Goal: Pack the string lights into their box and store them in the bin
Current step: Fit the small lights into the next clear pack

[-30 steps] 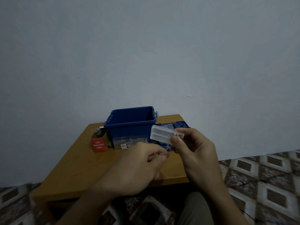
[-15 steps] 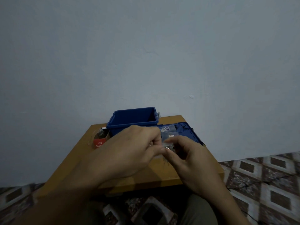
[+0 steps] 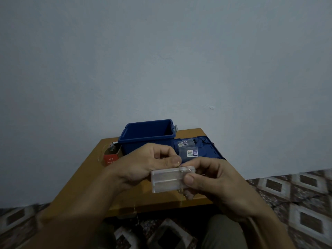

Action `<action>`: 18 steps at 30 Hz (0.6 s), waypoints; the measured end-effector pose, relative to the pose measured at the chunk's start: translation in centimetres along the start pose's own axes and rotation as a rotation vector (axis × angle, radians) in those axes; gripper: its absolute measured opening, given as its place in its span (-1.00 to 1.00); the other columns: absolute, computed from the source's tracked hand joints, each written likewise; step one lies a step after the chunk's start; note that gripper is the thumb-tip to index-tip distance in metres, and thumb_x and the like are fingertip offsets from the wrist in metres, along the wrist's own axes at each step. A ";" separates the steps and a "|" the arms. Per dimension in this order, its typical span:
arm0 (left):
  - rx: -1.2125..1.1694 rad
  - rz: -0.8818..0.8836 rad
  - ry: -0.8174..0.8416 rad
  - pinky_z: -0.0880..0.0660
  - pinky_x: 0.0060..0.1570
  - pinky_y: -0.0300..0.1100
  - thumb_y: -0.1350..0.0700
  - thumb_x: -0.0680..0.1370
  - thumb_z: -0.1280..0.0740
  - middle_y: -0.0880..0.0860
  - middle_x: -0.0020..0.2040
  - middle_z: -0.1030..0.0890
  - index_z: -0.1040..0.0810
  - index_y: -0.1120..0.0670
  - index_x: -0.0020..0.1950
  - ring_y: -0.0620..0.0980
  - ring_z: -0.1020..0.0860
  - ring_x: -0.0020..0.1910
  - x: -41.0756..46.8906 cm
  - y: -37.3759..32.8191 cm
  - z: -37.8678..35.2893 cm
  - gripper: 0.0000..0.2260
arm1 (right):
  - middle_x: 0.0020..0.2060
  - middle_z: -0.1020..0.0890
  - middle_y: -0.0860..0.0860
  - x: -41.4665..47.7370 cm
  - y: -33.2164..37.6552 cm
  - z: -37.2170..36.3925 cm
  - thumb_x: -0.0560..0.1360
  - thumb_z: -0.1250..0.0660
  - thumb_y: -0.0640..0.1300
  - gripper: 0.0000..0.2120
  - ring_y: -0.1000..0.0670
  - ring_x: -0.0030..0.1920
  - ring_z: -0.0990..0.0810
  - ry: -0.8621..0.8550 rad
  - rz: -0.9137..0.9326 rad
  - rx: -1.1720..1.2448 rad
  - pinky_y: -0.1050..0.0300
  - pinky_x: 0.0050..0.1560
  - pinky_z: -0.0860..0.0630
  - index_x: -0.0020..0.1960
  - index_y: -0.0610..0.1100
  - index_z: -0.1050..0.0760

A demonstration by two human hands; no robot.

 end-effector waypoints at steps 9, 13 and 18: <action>-0.666 -0.067 -0.061 -0.09 -0.57 -0.31 0.24 0.50 -0.28 0.02 -0.43 -0.42 -0.60 0.13 -0.12 -0.19 -0.21 -0.62 -0.6 3.6 -2.3 -0.90 | -0.22 -0.65 -0.22 0.7 -0.3 -0.5 0.40 -0.51 -0.21 -0.89 -0.09 -0.30 -0.60 -0.179 0.054 0.149 0.12 -0.26 -0.60 -0.10 -0.22 -0.67; -0.751 -0.124 -0.225 -0.03 -0.52 -0.25 0.23 0.43 -0.35 0.02 -0.44 -0.44 -0.55 0.22 -0.04 -0.18 -0.22 -0.61 -0.7 3.8 -3.2 -0.86 | -0.20 -0.65 -0.22 1.0 -0.7 -1.0 0.39 -0.53 -0.17 -0.79 -0.08 -0.27 -0.61 -0.252 0.081 0.214 0.12 -0.24 -0.60 -0.04 -0.27 -0.65; -0.701 -0.169 -0.286 -0.11 -0.54 -0.27 0.14 0.49 -0.36 0.04 -0.36 -0.38 -0.66 0.11 -0.09 -0.15 -0.19 -0.57 -1.3 3.6 -3.6 -0.90 | -0.23 -0.68 -0.17 0.9 -0.5 -1.4 0.42 -0.45 -0.24 -0.76 -0.08 -0.24 -0.68 -0.394 0.128 0.310 0.11 -0.21 -0.65 0.02 -0.34 -0.53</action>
Point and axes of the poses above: each hand's wrist, its own x-axis towards the middle knuckle, its own z-axis out of the back of the hand, y = z × x, the point moved 3 cm from there along x, towards the middle knuckle
